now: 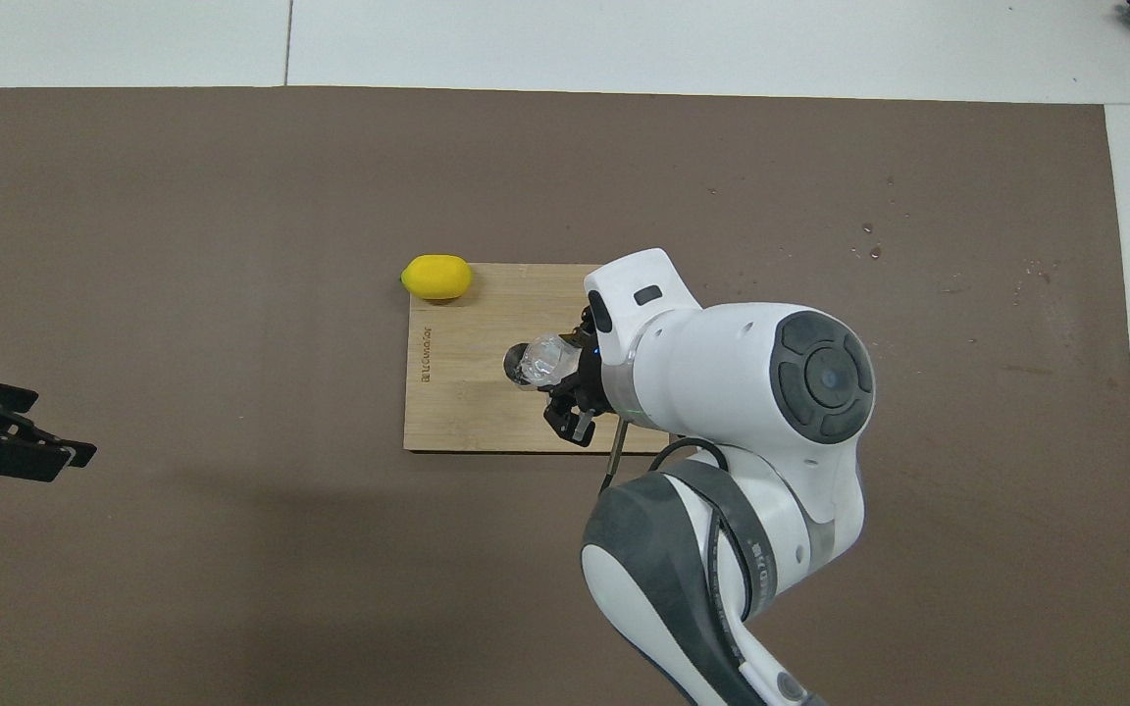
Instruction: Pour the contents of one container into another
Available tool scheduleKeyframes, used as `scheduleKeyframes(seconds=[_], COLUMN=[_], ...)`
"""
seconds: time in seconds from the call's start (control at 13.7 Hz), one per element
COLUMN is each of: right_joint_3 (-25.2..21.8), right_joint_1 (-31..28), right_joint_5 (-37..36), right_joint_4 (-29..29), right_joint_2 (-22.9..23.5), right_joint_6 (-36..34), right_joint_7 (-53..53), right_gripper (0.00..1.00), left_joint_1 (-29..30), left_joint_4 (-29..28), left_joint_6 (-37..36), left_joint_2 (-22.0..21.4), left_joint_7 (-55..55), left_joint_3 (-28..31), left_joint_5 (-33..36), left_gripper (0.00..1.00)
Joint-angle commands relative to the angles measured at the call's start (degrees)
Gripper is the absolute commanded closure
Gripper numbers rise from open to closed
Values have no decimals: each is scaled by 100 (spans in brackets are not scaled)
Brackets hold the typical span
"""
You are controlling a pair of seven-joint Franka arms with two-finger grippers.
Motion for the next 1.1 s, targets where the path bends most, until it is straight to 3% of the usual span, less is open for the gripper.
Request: scheduleKeyframes(seconds=[0.0,0.29,0.58,1.02], right_joint_3=[-13,-13,-13,-4], right_joint_1=[10,19,19,54], right_joint_5=[-164,-190,-321,-366], right_joint_4=[192,192,201,201], right_joint_2=[91,100,100,108], right_joint_6=[-140,-149,-149,-97], right_joint_7=[194,308,457,511], right_gripper=[100,100,100,100], left_joint_1=[-55,-116,-20,-19], left_joint_4=[-39,435,778,770], left_joint_6=[-95,-437,-341,581], left_joint_2=[-217,-243,-155,-129], left_joint_7=[-471,-1228,-1168,-1176], left_joint_3=[63,19,19,54], left_joint_5=[184,518,624,624], left_gripper=[0,0,0,0])
